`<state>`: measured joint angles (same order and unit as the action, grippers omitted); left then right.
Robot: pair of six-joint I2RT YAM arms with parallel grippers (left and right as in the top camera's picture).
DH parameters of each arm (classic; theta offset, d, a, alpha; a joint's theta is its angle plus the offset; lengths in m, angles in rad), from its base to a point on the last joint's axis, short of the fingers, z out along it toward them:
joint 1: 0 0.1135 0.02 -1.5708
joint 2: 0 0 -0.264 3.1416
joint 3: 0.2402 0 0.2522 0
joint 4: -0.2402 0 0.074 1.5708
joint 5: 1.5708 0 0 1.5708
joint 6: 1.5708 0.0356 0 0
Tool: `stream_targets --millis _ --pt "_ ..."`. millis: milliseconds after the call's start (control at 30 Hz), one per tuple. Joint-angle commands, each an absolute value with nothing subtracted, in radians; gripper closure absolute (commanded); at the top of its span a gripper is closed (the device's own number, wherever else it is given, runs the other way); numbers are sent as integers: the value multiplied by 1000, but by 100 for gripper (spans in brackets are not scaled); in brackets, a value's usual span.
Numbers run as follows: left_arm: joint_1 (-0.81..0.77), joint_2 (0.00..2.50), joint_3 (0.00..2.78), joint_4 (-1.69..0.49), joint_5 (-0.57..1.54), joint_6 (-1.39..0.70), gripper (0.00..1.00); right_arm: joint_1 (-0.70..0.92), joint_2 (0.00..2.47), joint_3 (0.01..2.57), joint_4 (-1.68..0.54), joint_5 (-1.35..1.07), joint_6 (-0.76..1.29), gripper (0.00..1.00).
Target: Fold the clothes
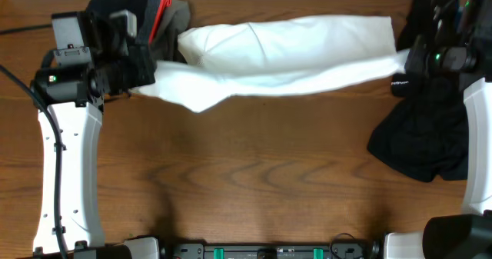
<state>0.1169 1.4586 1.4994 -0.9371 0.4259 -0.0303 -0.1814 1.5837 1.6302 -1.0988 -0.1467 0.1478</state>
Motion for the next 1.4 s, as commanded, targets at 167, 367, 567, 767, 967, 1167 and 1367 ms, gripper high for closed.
stream_targets --millis 167,367,567,767,967,1167,1367 --pt "120 1453 1509 -1153 319 4 94 -191 1586 1568 -1290 -170 94 99" --pt "120 1453 1510 -1232 294 8 94 -191 1540 1559 -1314 -170 88 99" --pt "120 1442 1515 -994 382 2 94 -191 1460 1562 -1078 -208 84 99" --pt "118 1404 1634 -722 590 -57 94 -191 1379 1637 -894 -266 83 99" --pt "100 1308 1872 -755 586 -30 94 -191 1285 1788 -953 -257 44 99" --pt "100 1172 1997 -838 458 -30 94 -191 1189 1912 -1016 -175 36 99" --pt "100 1095 1998 -857 451 -19 94 -191 1134 1951 -999 -64 28 99"
